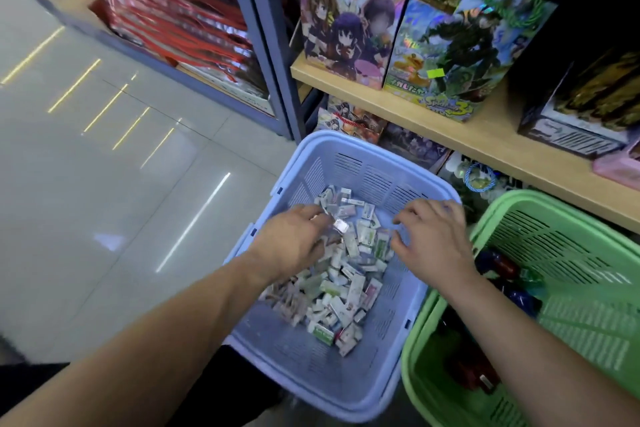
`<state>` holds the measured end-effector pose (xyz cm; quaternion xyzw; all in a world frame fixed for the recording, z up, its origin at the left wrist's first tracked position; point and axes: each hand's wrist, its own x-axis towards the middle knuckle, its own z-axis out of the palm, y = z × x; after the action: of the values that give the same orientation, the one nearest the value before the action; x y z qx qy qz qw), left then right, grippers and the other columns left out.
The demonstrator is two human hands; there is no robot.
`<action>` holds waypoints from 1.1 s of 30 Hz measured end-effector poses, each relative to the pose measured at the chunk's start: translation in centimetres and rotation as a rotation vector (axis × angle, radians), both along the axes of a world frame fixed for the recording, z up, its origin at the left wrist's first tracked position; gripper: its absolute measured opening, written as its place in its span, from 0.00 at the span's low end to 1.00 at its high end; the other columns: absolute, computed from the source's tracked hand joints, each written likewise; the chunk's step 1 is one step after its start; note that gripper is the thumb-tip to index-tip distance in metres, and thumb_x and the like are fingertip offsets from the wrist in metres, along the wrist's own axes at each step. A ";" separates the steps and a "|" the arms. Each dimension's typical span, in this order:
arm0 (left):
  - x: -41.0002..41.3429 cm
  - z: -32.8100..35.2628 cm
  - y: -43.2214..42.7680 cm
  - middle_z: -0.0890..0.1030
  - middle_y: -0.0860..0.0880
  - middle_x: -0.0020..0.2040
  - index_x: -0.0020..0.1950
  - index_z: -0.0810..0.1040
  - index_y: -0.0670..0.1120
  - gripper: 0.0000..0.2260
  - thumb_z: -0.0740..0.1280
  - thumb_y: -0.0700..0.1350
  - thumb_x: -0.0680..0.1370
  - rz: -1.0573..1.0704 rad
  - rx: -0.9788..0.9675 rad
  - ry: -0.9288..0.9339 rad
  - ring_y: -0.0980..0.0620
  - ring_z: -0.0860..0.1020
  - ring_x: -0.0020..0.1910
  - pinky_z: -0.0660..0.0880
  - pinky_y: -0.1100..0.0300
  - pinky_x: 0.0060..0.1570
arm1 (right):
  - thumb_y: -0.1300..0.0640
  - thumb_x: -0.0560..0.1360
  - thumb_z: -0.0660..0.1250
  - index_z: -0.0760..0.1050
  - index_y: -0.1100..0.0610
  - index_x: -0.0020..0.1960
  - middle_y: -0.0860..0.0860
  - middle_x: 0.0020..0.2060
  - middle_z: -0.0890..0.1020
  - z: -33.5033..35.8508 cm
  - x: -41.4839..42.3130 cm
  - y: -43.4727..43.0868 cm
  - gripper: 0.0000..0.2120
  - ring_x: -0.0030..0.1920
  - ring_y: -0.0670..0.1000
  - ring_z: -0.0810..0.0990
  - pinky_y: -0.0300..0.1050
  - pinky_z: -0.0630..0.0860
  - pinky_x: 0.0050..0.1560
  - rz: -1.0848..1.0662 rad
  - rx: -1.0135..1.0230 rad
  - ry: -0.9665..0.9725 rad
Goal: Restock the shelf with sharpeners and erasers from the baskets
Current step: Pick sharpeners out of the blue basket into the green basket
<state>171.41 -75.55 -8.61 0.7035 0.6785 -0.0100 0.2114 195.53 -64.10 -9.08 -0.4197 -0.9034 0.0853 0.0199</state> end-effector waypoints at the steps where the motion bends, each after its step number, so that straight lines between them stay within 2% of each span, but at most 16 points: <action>1: -1.0 1.4 -0.6 0.78 0.47 0.63 0.67 0.76 0.48 0.23 0.55 0.55 0.77 0.076 0.060 0.001 0.42 0.77 0.61 0.79 0.48 0.52 | 0.46 0.76 0.61 0.83 0.52 0.54 0.49 0.49 0.80 0.3 -0.9 -0.1 0.16 0.52 0.55 0.79 0.53 0.70 0.58 0.050 -0.099 0.004; 2: -1.9 2.4 -1.4 0.79 0.46 0.61 0.67 0.77 0.47 0.25 0.54 0.56 0.75 0.158 0.119 0.005 0.41 0.77 0.59 0.80 0.47 0.49 | 0.46 0.77 0.63 0.81 0.52 0.59 0.49 0.54 0.79 0.5 -1.9 -0.3 0.16 0.56 0.55 0.78 0.53 0.73 0.57 0.088 -0.224 -0.007; 4: -3.5 3.4 -3.3 0.78 0.44 0.61 0.68 0.76 0.45 0.23 0.57 0.54 0.77 0.316 0.181 0.039 0.39 0.77 0.58 0.80 0.45 0.47 | 0.46 0.77 0.67 0.76 0.50 0.66 0.49 0.60 0.76 -0.2 -4.2 -0.5 0.19 0.62 0.55 0.75 0.52 0.75 0.59 0.129 -0.431 -0.033; 7: -4.8 2.4 -6.1 0.76 0.43 0.66 0.74 0.70 0.44 0.22 0.65 0.49 0.81 0.511 0.074 0.030 0.38 0.76 0.62 0.76 0.46 0.54 | 0.47 0.75 0.69 0.73 0.51 0.70 0.52 0.66 0.75 -3.0 -7.6 -0.6 0.24 0.66 0.57 0.74 0.54 0.75 0.62 0.153 -0.573 -0.083; 9: -5.0 1.1 -7.8 0.74 0.44 0.68 0.77 0.66 0.47 0.24 0.64 0.52 0.82 0.535 -0.015 -0.032 0.38 0.76 0.63 0.75 0.47 0.55 | 0.47 0.75 0.68 0.69 0.51 0.74 0.53 0.71 0.72 -5.2 -9.5 -0.8 0.28 0.69 0.59 0.72 0.55 0.74 0.64 0.186 -0.604 -0.177; 12: -4.9 -0.5 -8.5 0.77 0.44 0.64 0.76 0.64 0.52 0.21 0.60 0.54 0.84 0.536 -0.006 -0.121 0.38 0.78 0.56 0.75 0.49 0.50 | 0.42 0.76 0.68 0.60 0.49 0.79 0.54 0.77 0.63 -8.6 -11.8 -1.8 0.36 0.74 0.61 0.63 0.56 0.68 0.69 0.224 -0.577 -0.320; 16: -5.6 -1.4 -7.8 0.79 0.46 0.63 0.77 0.64 0.53 0.21 0.60 0.54 0.84 0.512 0.053 -0.095 0.39 0.79 0.53 0.75 0.50 0.47 | 0.30 0.74 0.63 0.43 0.44 0.81 0.52 0.82 0.45 -12.5 -14.1 -5.6 0.47 0.80 0.62 0.47 0.64 0.53 0.78 0.130 -0.623 -0.288; 18: -6.4 -1.7 -7.6 0.79 0.47 0.64 0.77 0.64 0.54 0.21 0.60 0.55 0.84 0.498 0.068 -0.107 0.39 0.79 0.53 0.76 0.50 0.47 | 0.26 0.74 0.57 0.39 0.45 0.81 0.54 0.82 0.42 -13.8 -14.4 -6.8 0.47 0.80 0.62 0.47 0.63 0.51 0.78 0.116 -0.526 -0.324; 19: -6.7 -1.8 -7.4 0.79 0.48 0.64 0.76 0.64 0.55 0.21 0.59 0.56 0.84 0.495 0.067 -0.114 0.40 0.80 0.53 0.76 0.49 0.47 | 0.26 0.75 0.54 0.40 0.46 0.81 0.55 0.81 0.43 -14.1 -14.2 -6.6 0.44 0.80 0.63 0.49 0.63 0.54 0.76 0.134 -0.458 -0.347; 21: -6.9 -2.0 -6.8 0.79 0.49 0.64 0.76 0.63 0.56 0.21 0.58 0.57 0.84 0.493 0.059 -0.111 0.41 0.80 0.52 0.77 0.48 0.48 | 0.30 0.78 0.52 0.51 0.47 0.78 0.57 0.80 0.51 -14.3 -13.5 -4.9 0.35 0.76 0.64 0.56 0.62 0.63 0.71 0.167 -0.327 -0.388; 23: -6.7 -2.2 -6.0 0.79 0.49 0.63 0.76 0.62 0.56 0.21 0.58 0.57 0.84 0.500 0.050 -0.110 0.41 0.79 0.51 0.77 0.48 0.48 | 0.34 0.80 0.54 0.60 0.49 0.72 0.58 0.76 0.57 -14.0 -13.0 -2.6 0.27 0.72 0.64 0.61 0.61 0.69 0.65 0.115 -0.264 -0.400; 25: -6.3 -2.1 -5.1 0.80 0.49 0.62 0.76 0.62 0.56 0.21 0.58 0.57 0.84 0.496 0.067 -0.109 0.41 0.80 0.50 0.77 0.47 0.47 | 0.38 0.81 0.57 0.63 0.50 0.70 0.59 0.74 0.61 -13.9 -12.6 -0.6 0.23 0.70 0.64 0.63 0.61 0.72 0.62 0.083 -0.251 -0.426; 27: -6.1 -2.1 -4.3 0.80 0.49 0.60 0.76 0.62 0.56 0.20 0.58 0.57 0.84 0.485 0.075 -0.107 0.41 0.79 0.48 0.78 0.47 0.45 | 0.41 0.81 0.58 0.64 0.53 0.70 0.60 0.70 0.67 -13.7 -11.8 1.4 0.22 0.67 0.62 0.68 0.58 0.75 0.57 -0.005 -0.240 -0.401; 29: -6.2 -2.1 -3.9 0.80 0.49 0.59 0.75 0.63 0.56 0.19 0.58 0.56 0.84 0.488 0.073 -0.107 0.42 0.79 0.46 0.77 0.47 0.44 | 0.40 0.81 0.59 0.66 0.56 0.69 0.62 0.66 0.71 -13.2 -10.8 3.2 0.24 0.64 0.63 0.71 0.56 0.76 0.53 -0.232 -0.296 -0.320; 31: -6.2 -2.2 -3.8 0.80 0.48 0.57 0.74 0.64 0.55 0.19 0.59 0.55 0.84 0.496 0.060 -0.114 0.42 0.78 0.44 0.76 0.49 0.43 | 0.41 0.80 0.62 0.68 0.57 0.70 0.63 0.67 0.71 -12.8 -10.5 3.8 0.25 0.66 0.64 0.70 0.58 0.76 0.55 -0.349 -0.369 -0.260; 33: -6.1 -2.2 -3.7 0.80 0.48 0.55 0.73 0.64 0.55 0.18 0.59 0.55 0.84 0.501 0.050 -0.124 0.42 0.77 0.43 0.76 0.49 0.42 | 0.44 0.79 0.65 0.68 0.56 0.71 0.62 0.69 0.71 -12.0 -11.3 2.8 0.25 0.68 0.64 0.68 0.59 0.73 0.60 -0.317 -0.371 -0.242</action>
<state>165.28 -79.27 -10.79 0.5177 0.8174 0.1024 0.2310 184.23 -61.31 -21.08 -0.5595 -0.7913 0.1943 -0.1522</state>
